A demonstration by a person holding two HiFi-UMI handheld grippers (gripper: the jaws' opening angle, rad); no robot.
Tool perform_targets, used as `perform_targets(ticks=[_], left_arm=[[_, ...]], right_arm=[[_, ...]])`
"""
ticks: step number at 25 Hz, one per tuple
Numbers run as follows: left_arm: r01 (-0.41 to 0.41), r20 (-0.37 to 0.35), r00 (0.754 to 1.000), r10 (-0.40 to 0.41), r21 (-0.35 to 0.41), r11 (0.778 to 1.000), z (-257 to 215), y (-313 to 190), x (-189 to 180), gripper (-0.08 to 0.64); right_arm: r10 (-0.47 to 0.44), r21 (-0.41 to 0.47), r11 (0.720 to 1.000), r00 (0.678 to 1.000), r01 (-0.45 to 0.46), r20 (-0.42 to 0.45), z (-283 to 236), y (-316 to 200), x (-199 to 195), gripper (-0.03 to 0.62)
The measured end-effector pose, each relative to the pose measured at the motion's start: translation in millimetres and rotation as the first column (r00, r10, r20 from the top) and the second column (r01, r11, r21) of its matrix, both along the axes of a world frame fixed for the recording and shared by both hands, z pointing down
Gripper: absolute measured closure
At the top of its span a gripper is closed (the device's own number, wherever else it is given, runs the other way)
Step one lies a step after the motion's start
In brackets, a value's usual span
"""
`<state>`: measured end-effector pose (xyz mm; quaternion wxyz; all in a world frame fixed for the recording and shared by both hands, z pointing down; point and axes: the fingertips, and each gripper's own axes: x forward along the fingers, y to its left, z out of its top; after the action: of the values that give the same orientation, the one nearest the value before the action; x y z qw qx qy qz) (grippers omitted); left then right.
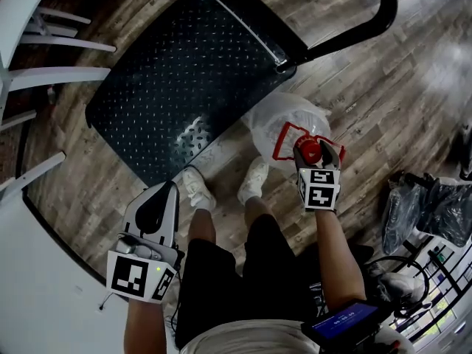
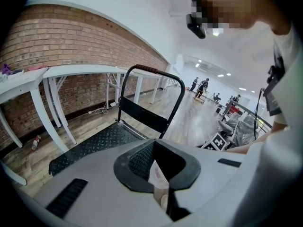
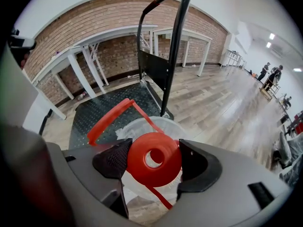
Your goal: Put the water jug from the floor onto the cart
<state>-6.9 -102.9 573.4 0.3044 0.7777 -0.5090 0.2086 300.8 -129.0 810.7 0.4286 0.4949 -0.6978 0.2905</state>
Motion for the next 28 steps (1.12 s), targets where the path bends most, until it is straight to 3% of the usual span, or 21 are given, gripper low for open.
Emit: perform_targets(ticks=[6, 15, 22, 28], left_arm=[[-0.001, -0.001, 1.0, 0.001, 0.033, 0.999, -9.5, -0.4, -16.4, 0.56], [0.033, -0.018, 0.999, -0.032, 0.064, 0.997, -14.8, 2.0, -36.8, 0.56], [0.094, -0.033, 0.995, -0.091, 0.101, 0.99, -39.0, 8.7, -68.3, 0.56], [0.186, -0.023, 0.983, -0.184, 0.133, 0.974, -55.7, 16.4, -104.4, 0.56]], right_arm=[[0.045, 0.035, 0.998, 0.999, -0.046, 0.02, -63.7, 4.3, 8.0, 0.279], [-0.092, 0.144, 0.985, 0.996, 0.09, 0.004, -190.1, -15.9, -10.9, 0.279], [-0.186, 0.193, 0.964, 0.982, 0.186, -0.018, -255.3, -38.3, -52.0, 0.279], [-0.251, 0.219, 0.946, 0.967, 0.239, 0.031, -284.2, -75.6, -90.8, 0.279]])
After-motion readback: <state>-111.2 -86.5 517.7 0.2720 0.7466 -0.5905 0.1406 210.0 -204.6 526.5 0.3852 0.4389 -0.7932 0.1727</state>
